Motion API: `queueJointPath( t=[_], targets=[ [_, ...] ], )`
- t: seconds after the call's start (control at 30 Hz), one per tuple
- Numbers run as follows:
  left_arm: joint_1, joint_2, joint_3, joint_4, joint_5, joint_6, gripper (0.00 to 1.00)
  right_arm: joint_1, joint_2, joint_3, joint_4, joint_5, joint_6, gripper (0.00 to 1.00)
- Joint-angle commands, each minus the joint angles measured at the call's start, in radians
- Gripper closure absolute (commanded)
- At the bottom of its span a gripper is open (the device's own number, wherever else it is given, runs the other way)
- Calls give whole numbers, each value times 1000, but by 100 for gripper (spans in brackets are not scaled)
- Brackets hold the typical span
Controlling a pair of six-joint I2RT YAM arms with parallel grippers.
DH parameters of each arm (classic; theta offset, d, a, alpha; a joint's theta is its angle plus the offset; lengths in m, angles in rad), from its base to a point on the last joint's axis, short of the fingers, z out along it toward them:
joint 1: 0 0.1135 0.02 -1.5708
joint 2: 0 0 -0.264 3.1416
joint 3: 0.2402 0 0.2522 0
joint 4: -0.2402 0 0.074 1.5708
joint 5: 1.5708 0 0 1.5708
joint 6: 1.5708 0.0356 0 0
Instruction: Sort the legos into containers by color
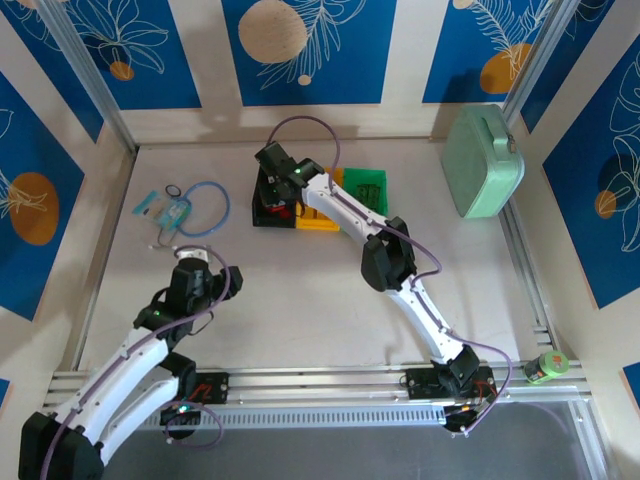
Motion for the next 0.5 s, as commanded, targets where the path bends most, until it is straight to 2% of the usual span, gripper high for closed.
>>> queueJointPath(
  t=[0.0,0.07,0.13,0.27,0.47],
  targets=[
    [-6,-20,-10,-54,0,-9,31,-10,18,67,-74,16,1,51],
    [-6,-26,-7,-59,-6,-8,31,-8,-5,37,-67,22,2,40],
    [-6,-26,-2,-56,-9,-5,31,-4,-46,-17,-46,35,0,34],
    [-7,-12,23,-64,-17,13,31,11,-148,-118,-17,57,-16,33],
    [-6,-10,58,-84,-62,49,28,18,-401,-414,123,51,-41,32]
  ],
)
